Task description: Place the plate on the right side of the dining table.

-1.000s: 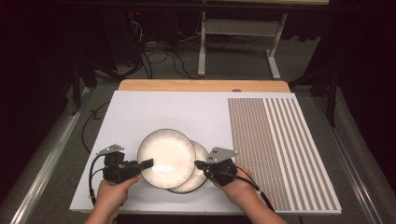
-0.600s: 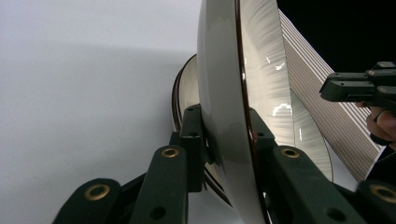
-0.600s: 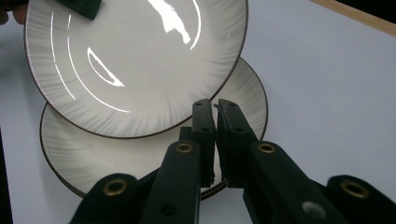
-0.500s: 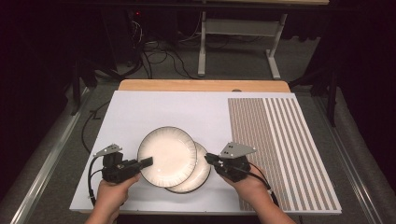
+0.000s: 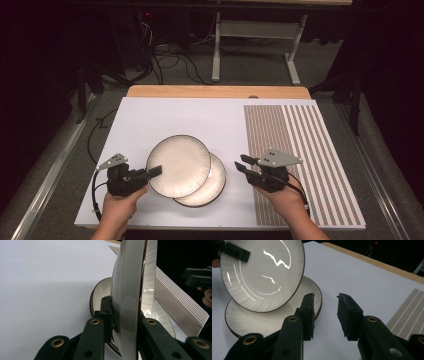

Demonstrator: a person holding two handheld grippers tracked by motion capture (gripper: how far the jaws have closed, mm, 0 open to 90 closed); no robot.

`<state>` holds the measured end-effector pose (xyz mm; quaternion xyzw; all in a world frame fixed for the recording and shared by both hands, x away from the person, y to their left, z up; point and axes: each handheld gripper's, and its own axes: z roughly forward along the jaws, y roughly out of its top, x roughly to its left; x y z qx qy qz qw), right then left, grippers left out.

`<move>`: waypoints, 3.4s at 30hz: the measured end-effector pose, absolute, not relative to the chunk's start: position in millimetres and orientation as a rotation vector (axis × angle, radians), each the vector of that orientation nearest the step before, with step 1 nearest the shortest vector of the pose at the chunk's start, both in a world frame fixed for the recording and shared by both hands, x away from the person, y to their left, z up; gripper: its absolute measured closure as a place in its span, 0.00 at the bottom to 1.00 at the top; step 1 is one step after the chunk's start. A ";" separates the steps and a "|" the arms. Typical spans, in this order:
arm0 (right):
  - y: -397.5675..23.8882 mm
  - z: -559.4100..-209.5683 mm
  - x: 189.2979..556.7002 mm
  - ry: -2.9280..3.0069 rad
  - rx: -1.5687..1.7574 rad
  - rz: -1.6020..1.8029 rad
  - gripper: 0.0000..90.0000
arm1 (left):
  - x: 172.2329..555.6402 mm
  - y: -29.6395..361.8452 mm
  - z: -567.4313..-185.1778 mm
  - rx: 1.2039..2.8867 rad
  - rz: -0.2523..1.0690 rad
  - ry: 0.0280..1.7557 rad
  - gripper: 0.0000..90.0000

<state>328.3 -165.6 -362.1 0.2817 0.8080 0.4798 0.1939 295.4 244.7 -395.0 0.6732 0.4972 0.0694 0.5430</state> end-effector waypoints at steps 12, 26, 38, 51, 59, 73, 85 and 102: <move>-204.0 -354.6 319.0 2.168 0.859 1.371 0.49 | 292.1 250.2 -390.5 1.587 0.250 1.143 0.89; -230.0 -357.2 311.4 2.091 0.928 1.429 0.15 | 287.6 249.9 -385.9 1.630 0.374 1.048 0.89; -231.8 -361.8 312.0 2.074 0.943 1.417 0.01 | 285.2 249.0 -384.6 1.668 0.421 1.002 0.88; -203.2 -350.5 318.5 2.107 0.876 1.426 0.03 | 283.9 248.6 -383.0 1.695 0.448 0.979 0.88; -172.6 -349.1 328.2 2.160 0.818 1.412 0.03 | 284.2 249.0 -383.0 1.698 0.447 0.974 0.88; -124.8 -354.8 338.1 2.243 0.761 1.398 0.04 | 284.1 249.1 -382.8 1.703 0.450 0.965 0.88; -93.8 -366.0 346.7 2.306 0.750 1.398 0.09 | 284.0 249.2 -382.8 1.704 0.451 0.962 0.88; -65.5 -383.4 356.4 2.369 0.805 1.410 0.26 | 284.4 249.8 -383.3 1.702 0.448 0.960 0.88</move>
